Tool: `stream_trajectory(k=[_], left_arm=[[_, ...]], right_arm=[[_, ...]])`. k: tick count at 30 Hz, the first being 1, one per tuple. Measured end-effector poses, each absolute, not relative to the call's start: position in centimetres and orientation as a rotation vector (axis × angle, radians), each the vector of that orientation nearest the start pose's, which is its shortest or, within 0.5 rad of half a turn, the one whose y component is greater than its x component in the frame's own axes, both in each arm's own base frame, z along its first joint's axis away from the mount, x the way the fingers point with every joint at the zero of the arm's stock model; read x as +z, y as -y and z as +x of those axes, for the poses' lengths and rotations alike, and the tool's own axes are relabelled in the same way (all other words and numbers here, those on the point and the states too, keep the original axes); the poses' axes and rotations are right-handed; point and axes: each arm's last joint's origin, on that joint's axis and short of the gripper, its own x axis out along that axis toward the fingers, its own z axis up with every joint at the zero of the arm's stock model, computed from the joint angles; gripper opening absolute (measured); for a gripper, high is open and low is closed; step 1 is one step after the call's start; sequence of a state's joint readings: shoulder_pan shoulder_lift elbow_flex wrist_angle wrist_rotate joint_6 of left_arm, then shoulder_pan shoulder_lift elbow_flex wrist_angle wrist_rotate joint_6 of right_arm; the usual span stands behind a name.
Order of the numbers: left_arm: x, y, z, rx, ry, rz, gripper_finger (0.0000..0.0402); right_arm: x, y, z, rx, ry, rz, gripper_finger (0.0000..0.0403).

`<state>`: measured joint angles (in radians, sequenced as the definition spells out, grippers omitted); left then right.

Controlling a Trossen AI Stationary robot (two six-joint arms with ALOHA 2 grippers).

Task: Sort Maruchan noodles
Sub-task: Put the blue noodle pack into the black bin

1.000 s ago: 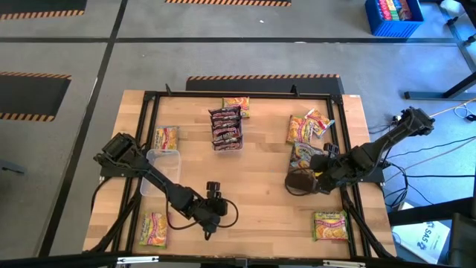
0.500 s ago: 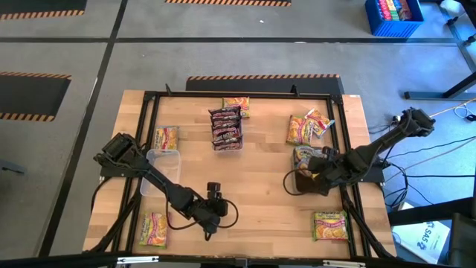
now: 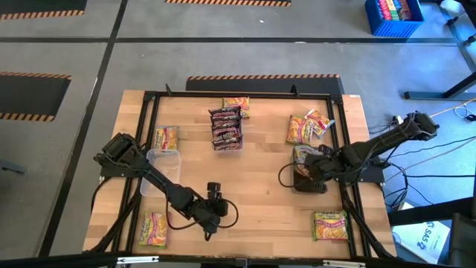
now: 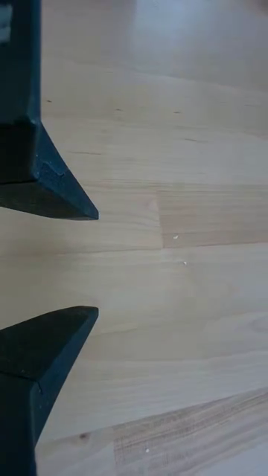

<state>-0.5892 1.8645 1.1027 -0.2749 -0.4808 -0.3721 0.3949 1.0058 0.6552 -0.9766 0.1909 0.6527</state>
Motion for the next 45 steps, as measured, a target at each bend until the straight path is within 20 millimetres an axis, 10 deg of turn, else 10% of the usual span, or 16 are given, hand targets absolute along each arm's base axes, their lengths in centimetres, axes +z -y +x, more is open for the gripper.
stream_trajectory(k=[8,23,45], left_arm=[[15.0,19.1,30.9,0.064,-0.884,0.188,0.0195],[15.0,19.1,30.9,0.06,-0.881,0.185,0.0195],[15.1,19.2,31.1,0.016,-0.888,0.156,0.0195]], right_arm=[[20.7,-5.2,15.0,-0.114,-1.194,-0.05,0.0122],[20.8,-4.5,15.2,-0.226,-1.176,0.04,0.0123],[20.8,-2.9,15.6,-0.328,-1.157,0.02,0.0225]])
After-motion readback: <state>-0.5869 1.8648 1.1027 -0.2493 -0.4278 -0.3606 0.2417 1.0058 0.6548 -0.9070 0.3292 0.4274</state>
